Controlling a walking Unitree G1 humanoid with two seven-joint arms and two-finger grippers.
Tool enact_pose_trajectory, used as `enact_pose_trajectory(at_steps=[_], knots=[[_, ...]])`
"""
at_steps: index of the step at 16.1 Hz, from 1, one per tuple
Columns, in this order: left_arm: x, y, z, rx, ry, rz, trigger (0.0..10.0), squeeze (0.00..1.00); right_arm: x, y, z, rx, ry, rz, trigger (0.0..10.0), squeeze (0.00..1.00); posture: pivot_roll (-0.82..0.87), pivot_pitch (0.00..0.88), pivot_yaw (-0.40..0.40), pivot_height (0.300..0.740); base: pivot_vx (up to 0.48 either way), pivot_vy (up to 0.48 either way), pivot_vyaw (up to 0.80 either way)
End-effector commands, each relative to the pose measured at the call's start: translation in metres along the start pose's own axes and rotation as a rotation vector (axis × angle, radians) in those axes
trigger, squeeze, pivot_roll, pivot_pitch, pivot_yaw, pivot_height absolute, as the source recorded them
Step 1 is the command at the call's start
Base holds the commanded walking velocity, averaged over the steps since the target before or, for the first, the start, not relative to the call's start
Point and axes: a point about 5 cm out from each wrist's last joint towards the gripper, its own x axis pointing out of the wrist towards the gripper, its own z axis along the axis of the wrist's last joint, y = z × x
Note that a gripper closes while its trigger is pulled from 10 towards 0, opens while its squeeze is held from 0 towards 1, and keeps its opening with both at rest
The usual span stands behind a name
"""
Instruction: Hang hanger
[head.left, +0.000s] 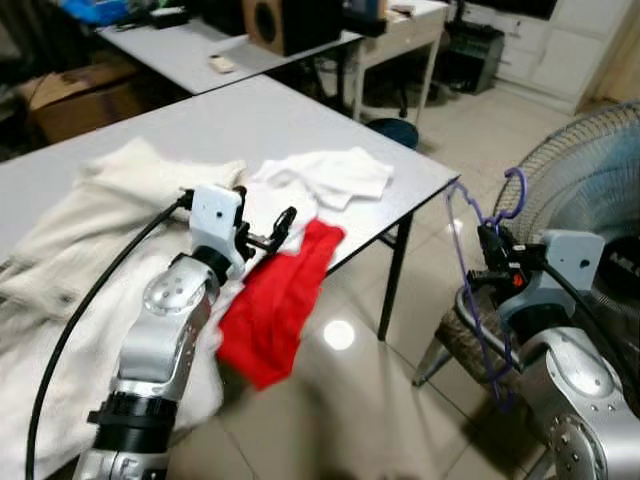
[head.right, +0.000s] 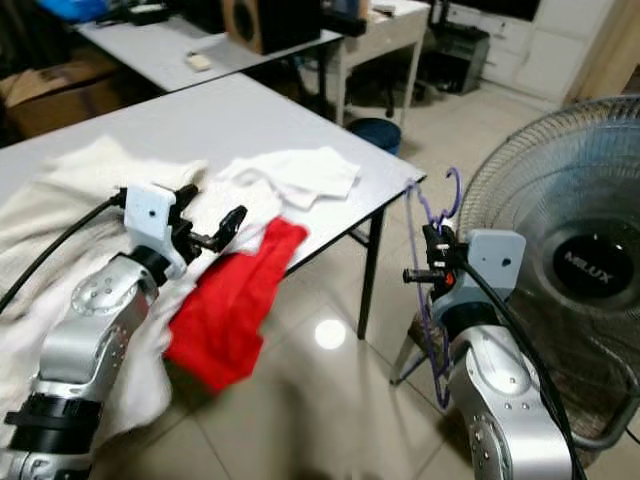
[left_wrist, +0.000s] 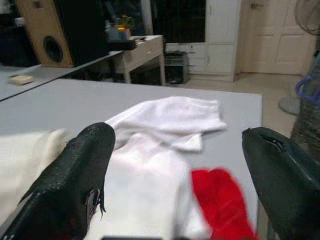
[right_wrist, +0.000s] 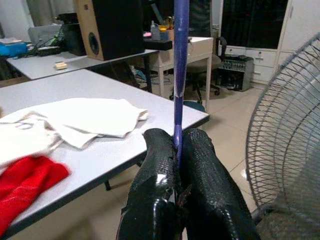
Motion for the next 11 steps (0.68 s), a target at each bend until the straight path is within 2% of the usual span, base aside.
enact_pose_trajectory(at_steps=[1,4,5,6,7,9,11], knots=[[0.003,-0.004,0.001,0.005,-0.003,-0.011,10.0,0.07,0.001,0.000,0.005,-0.006,-0.026,0.012,10.0,0.00,-0.18,0.000,0.021,0.740,0.360,0.000,0.00],[0.003,-0.001,0.002,0.012,-0.007,-0.009,10.0,0.06,-0.001,0.002,0.004,-0.006,-0.030,0.023,10.0,0.00,-0.18,0.000,0.033,0.740,0.363,0.000,0.00],[0.000,-0.004,0.005,-0.047,-0.037,-0.090,10.0,0.05,-0.003,0.005,0.009,-0.013,-0.053,0.079,10.0,0.00,-0.19,0.000,0.035,0.740,0.000,0.000,0.00],[-0.007,-0.007,0.008,-0.113,-0.043,-0.217,10.0,0.07,-0.003,0.009,0.014,-0.001,-0.068,0.141,10.0,0.00,-0.19,0.000,0.034,0.740,0.000,0.000,0.00],[-0.014,-0.008,0.009,-0.141,-0.020,-0.329,10.0,0.05,-0.004,0.011,0.018,0.016,-0.076,0.192,10.0,0.00,-0.19,0.000,0.033,0.740,0.000,0.000,0.00],[-0.035,-0.007,0.002,-0.091,0.115,-0.571,10.0,0.00,-0.005,0.014,0.022,0.010,-0.076,0.277,10.0,0.00,-0.19,0.000,0.028,0.740,0.000,0.000,0.00],[-0.049,0.008,-0.002,-0.028,0.235,-0.680,10.0,0.00,-0.006,0.015,0.024,-0.021,-0.066,0.364,10.0,0.00,-0.18,0.000,0.021,0.740,0.000,0.000,0.00]])
